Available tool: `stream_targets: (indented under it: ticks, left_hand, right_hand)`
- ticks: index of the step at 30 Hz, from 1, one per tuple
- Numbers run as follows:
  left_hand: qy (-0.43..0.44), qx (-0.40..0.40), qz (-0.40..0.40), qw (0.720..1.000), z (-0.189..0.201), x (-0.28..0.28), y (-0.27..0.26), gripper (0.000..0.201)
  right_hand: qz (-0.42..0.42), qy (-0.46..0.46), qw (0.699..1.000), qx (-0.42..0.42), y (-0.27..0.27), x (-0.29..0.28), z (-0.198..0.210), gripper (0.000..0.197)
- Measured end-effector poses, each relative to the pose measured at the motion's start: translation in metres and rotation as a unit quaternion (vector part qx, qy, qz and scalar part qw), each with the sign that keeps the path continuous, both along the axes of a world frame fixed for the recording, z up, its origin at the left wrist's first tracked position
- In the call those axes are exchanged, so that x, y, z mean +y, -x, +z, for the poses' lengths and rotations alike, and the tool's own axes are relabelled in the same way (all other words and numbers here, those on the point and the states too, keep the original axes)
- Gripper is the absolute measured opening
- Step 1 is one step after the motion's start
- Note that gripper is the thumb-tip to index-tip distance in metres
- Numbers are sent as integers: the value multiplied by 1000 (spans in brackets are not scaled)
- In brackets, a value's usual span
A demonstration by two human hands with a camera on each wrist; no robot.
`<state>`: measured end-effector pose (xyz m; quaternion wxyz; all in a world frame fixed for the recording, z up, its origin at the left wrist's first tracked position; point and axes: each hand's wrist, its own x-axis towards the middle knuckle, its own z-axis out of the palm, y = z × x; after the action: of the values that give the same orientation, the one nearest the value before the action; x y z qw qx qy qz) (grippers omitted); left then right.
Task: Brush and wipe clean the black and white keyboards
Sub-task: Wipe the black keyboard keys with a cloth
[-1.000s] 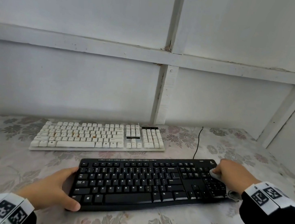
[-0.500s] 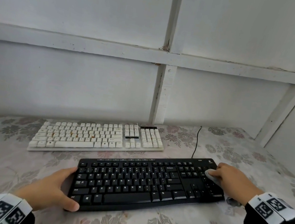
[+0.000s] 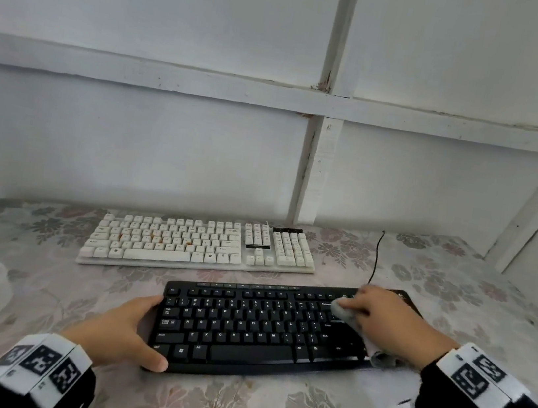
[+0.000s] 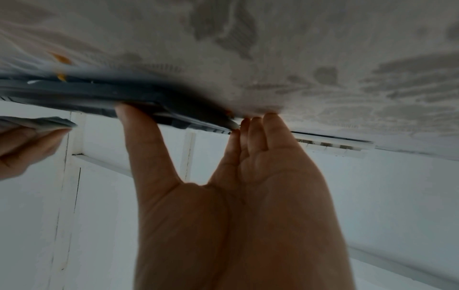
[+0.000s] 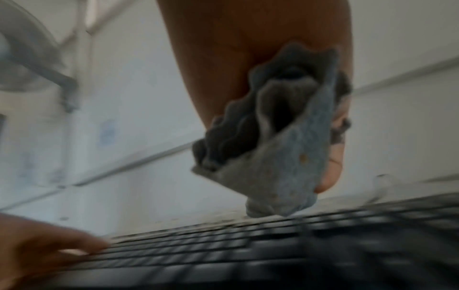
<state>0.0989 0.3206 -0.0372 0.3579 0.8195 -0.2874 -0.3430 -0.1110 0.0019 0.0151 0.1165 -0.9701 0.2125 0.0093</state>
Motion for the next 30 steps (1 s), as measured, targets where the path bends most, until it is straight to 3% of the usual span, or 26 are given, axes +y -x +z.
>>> stream_targets:
  ticks: [4,6,11,13,16,23,26,30]
  left_hand:
    - [-8,3,6,1000,3,0,1,107]
    - [-15,4,7,1000,4,0,2,104]
    - [-3,-4,-1,1000,12,-6,8,69]
    - [4,0,-12,1000,12,-9,9,66]
    - [-1,-16,-9,1000,12,-7,9,68]
    - [-14,-19,7,1000,15,-6,11,75]
    - [-29,-23,8,999,16,-4,11,82]
    - [-28,-22,4,999,16,-2,12,84]
  right_hand:
    - [159,-47,986,9,-43,83,3,25]
    - [218,-36,975,1,-67,117,-4,14]
    - [256,-38,966,14,-109,173,-7,14]
    - [246,-40,968,37,-112,185,-5,15]
    - [223,-23,973,49,-106,190,-3,16]
    - [229,13,973,28,-91,162,-16,52]
    - [207,24,978,27,-83,143,-23,37]
    - [183,34,982,36,-67,116,-23,39]
